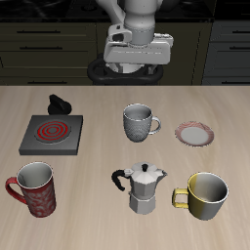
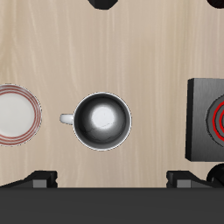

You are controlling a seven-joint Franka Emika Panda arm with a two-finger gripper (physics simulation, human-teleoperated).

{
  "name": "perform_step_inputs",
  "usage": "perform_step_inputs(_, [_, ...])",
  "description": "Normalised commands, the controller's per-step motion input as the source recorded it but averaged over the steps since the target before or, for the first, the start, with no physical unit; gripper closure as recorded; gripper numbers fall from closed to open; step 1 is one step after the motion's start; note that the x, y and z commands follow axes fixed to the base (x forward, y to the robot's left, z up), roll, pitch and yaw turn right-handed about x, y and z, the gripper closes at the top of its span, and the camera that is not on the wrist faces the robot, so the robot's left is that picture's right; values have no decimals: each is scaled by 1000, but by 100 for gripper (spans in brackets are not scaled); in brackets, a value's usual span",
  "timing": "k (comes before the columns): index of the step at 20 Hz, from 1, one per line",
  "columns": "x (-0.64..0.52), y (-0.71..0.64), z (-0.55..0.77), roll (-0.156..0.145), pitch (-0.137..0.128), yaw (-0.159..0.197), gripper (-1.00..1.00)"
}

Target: Place the white mug on the plate

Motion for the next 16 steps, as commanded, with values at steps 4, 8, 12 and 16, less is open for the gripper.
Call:
perform_step_inputs(4, [47, -23, -241, -5, -27, -24, -100])
perform_step_inputs(8, [59, -39, -305, -14, 15, -10, -100])
perform_step_inputs(12, [35, -77, -305, -20, 10, -17, -100])
perform_step_inputs(16, [27, -77, -314, -11, 26, -24, -100])
